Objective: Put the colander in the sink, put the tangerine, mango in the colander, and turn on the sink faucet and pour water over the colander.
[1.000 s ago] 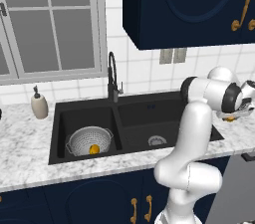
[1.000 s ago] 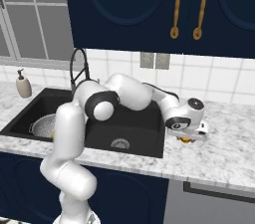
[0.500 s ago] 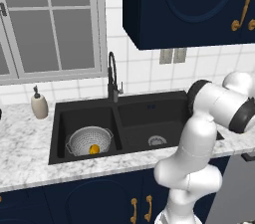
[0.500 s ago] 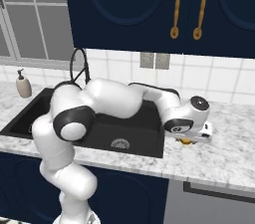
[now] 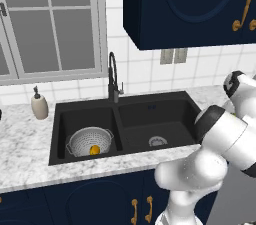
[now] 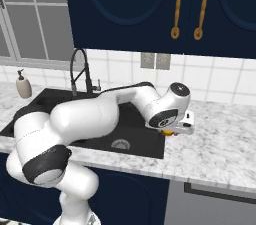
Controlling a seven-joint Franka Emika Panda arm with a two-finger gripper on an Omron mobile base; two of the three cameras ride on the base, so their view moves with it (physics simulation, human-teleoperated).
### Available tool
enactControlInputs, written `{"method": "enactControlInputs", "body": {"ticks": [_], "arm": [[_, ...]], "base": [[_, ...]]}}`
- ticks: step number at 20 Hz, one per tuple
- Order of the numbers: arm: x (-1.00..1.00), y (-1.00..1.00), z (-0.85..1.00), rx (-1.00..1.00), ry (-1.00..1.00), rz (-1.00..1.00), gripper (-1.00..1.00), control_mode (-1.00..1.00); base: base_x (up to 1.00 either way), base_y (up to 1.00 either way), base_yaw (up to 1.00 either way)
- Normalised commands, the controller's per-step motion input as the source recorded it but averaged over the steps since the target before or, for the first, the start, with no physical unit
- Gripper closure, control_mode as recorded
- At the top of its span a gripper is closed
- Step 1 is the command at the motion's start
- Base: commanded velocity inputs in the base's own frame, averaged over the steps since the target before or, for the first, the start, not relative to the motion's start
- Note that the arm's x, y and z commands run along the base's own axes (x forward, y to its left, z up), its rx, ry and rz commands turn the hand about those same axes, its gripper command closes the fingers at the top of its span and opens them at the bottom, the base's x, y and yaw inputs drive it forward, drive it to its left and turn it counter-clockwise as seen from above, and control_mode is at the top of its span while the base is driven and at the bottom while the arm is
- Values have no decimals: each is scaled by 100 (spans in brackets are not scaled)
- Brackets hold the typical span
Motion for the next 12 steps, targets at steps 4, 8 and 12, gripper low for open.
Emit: {"method": "enactControlInputs", "body": {"ticks": [4,8,12], "arm": [[-25,100,1,0,0,2,100,-100],[-23,100,0,0,0,0,100,-100],[-2,100,3,0,0,5,100,-100]], "base": [[0,0,0],[0,0,0],[0,0,0]]}}
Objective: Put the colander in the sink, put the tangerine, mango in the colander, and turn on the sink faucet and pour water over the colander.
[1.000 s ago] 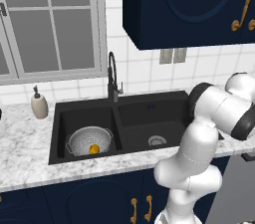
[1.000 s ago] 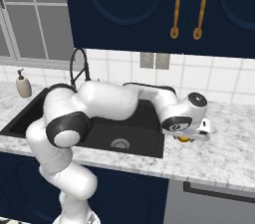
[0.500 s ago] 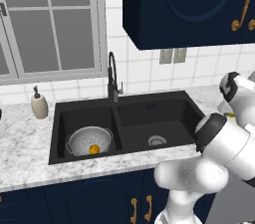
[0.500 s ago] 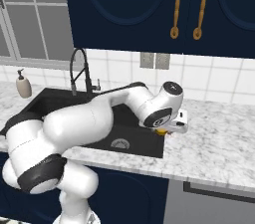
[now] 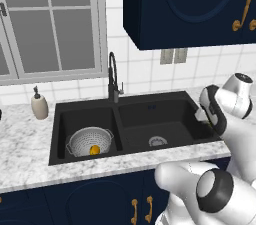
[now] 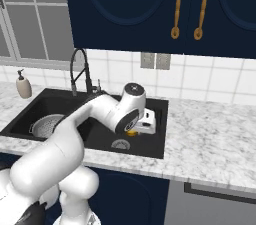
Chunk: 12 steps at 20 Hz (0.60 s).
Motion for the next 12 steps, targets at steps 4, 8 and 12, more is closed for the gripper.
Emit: {"method": "enactControlInputs", "body": {"ticks": [4,8,12], "arm": [[0,100,0,1,0,9,100,-100],[0,100,0,0,0,13,100,-100],[0,100,0,1,0,12,100,-100]], "base": [[0,0,0],[0,0,0],[0,0,0]]}}
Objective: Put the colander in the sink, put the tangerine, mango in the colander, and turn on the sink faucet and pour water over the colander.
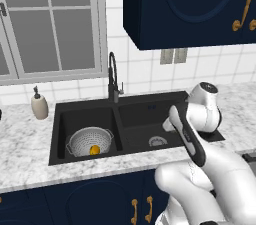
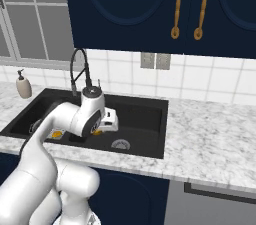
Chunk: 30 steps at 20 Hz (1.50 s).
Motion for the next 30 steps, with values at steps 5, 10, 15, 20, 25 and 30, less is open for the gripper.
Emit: {"method": "enactControlInputs", "body": {"ticks": [5,10,15,20,25,30], "arm": [[0,93,7,2,4,5,100,-100],[2,88,7,3,9,-1,100,-100],[22,95,2,1,7,-4,100,-100],[31,99,0,0,4,-4,100,-100],[54,75,0,3,0,-1,100,-100],[65,57,1,3,3,-1,100,-100]], "base": [[0,0,0],[0,0,0],[0,0,0],[0,0,0],[0,0,0],[0,0,0]]}}
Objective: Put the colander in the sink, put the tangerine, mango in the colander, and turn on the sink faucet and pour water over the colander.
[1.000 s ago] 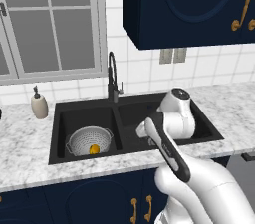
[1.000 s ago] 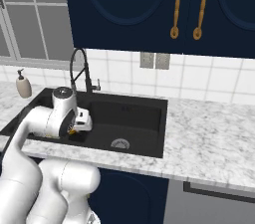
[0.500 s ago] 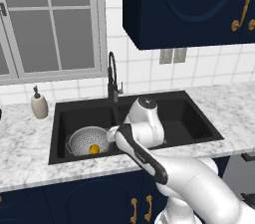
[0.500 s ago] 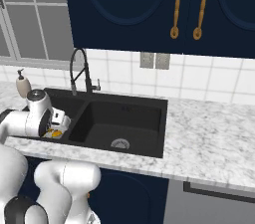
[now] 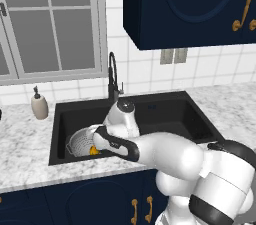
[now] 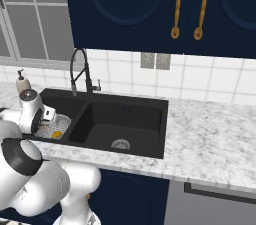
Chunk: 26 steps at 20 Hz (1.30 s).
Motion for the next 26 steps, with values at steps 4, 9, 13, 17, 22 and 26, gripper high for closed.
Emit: {"method": "enactControlInputs", "body": {"ticks": [4,9,13,17,22,26], "arm": [[49,27,-2,-1,3,-9,100,-100],[14,14,-7,-9,12,-11,100,-100],[3,5,-14,-8,15,-6,100,-100],[20,1,-1,-1,13,0,100,-100],[31,9,-7,-2,14,0,100,-100],[26,14,-55,-4,1,0,100,-100]], "base": [[0,0,0],[0,0,0],[0,0,0],[0,0,0],[0,0,0],[0,0,0]]}}
